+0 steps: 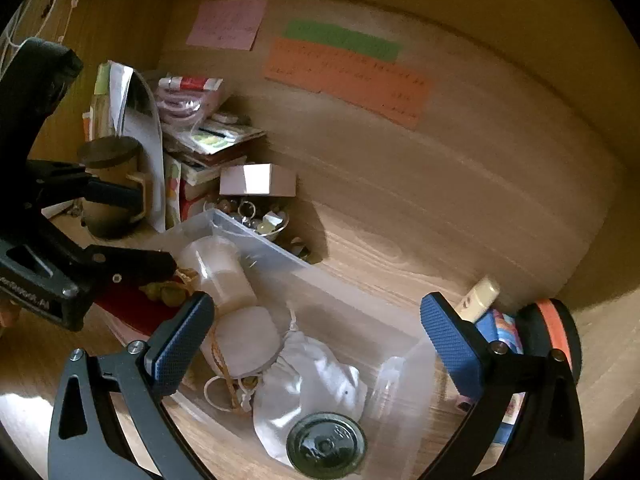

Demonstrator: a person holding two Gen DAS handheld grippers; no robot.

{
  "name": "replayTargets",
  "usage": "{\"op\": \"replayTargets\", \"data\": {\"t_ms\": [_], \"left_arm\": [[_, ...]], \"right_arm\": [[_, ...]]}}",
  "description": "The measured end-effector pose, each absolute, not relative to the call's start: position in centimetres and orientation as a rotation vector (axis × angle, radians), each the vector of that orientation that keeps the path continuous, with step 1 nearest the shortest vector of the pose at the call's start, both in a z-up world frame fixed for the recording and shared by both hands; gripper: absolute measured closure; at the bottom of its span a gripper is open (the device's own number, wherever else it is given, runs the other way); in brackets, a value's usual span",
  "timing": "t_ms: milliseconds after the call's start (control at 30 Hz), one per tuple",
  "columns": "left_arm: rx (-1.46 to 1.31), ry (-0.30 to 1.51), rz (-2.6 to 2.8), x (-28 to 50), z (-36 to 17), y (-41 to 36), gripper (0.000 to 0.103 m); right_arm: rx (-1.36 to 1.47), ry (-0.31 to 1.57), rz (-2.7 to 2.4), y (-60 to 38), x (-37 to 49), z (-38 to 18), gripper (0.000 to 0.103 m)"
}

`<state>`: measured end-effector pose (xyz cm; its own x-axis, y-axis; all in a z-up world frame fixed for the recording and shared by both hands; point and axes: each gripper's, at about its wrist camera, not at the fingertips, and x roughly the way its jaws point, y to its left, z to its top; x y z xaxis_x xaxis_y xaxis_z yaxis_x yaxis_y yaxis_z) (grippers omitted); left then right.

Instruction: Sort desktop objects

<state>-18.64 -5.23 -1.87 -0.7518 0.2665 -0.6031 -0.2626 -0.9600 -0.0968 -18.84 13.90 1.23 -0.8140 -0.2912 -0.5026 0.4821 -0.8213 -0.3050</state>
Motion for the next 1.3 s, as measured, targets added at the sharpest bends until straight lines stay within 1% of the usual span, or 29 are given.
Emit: {"op": "replayTargets", "data": {"t_ms": [133, 333, 567, 767, 933, 1300], "left_arm": [[-0.888, 0.005, 2.745, -17.6, -0.6, -5.1, 0.007], [-0.811, 0.047, 2.821, -14.9, 1.0, -4.6, 0.003], [-0.732, 0.115, 2.904, -11.7, 2.2, -3.7, 0.001], [-0.713, 0.103, 2.932, -9.3, 2.4, -3.2, 0.001], [-0.672, 0.114, 2.967, -7.2, 2.3, -2.6, 0.001], [-0.675, 0.023, 2.977, -5.3, 1.2, -2.1, 0.001]], "right_arm": [[0.624, 0.555, -2.602, 14.8, -18.0, 2.0, 0.000], [0.654, 0.442, -2.611, 16.5, -16.6, 2.9, 0.000], [0.620, 0.350, -2.632, 17.9, -14.3, 3.9, 0.000], [0.579, 0.283, -2.653, 18.5, -11.9, 4.3, 0.000], [0.564, 0.190, -2.651, 18.9, -9.9, 4.4, 0.000], [0.586, 0.159, -2.664, 19.1, -8.2, 3.5, 0.000]]}}
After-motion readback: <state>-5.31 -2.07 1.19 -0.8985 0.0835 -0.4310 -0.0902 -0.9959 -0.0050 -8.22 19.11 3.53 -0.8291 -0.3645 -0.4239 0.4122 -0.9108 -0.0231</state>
